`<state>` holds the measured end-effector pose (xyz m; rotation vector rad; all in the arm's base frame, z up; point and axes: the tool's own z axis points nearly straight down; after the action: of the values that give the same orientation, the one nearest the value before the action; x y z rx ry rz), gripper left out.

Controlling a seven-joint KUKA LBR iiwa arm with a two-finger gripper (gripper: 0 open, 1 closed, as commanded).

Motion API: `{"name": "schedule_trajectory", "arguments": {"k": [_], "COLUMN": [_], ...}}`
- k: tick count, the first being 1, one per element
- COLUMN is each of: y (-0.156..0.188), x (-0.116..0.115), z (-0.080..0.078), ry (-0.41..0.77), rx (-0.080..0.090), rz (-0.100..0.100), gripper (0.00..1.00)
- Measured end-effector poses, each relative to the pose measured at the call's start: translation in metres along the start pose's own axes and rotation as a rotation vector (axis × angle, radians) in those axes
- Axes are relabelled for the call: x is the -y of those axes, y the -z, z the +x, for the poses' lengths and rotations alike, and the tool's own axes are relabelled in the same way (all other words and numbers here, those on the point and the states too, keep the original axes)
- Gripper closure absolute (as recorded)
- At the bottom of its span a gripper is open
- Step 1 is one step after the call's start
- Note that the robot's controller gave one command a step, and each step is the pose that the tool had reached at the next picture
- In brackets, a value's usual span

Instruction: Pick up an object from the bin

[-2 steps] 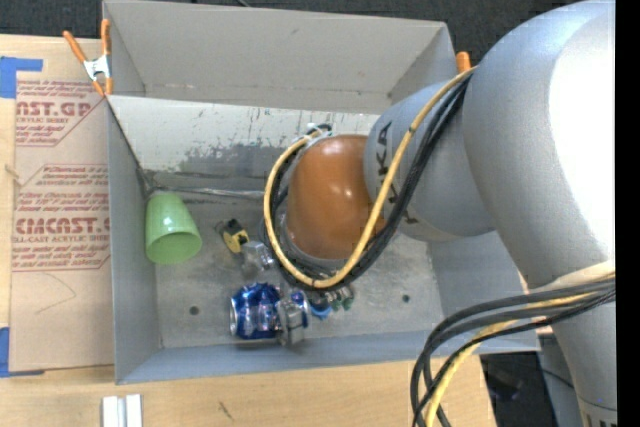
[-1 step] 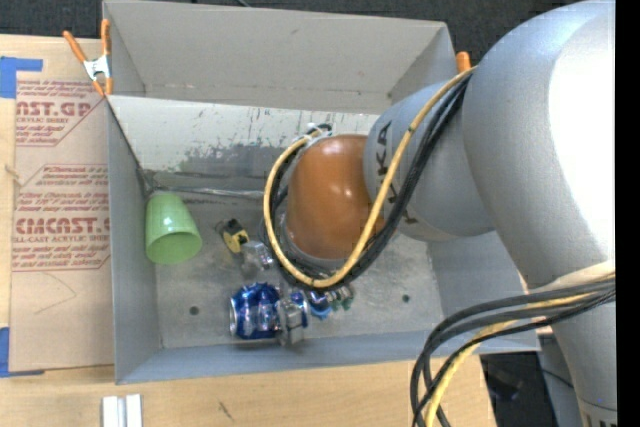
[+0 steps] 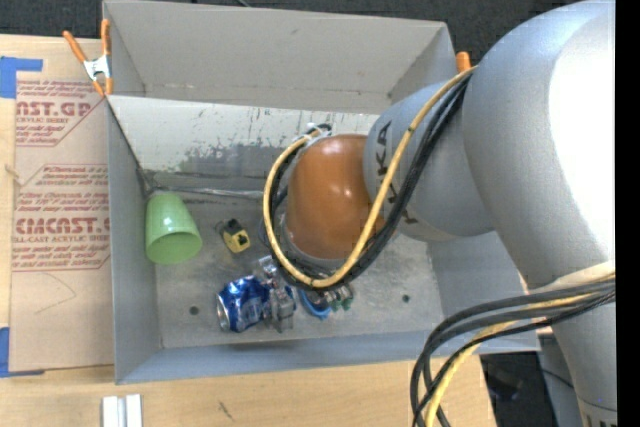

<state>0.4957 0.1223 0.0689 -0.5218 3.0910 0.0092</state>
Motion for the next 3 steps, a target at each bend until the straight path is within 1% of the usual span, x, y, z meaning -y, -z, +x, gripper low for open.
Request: {"name": "schedule_trajectory", "arguments": {"k": [1,2,3], "y": [0.039,0.085,0.113], "x": [0.000,-0.001,-0.002], "z": [-0.001,-0.003,-0.004], "ry": [-0.001,-0.001,0.000], "rx": [-0.003,-0.002,-0.003], "rz": [0.004,0.005,0.005], "gripper": [1.00,1.00,1.00]}}
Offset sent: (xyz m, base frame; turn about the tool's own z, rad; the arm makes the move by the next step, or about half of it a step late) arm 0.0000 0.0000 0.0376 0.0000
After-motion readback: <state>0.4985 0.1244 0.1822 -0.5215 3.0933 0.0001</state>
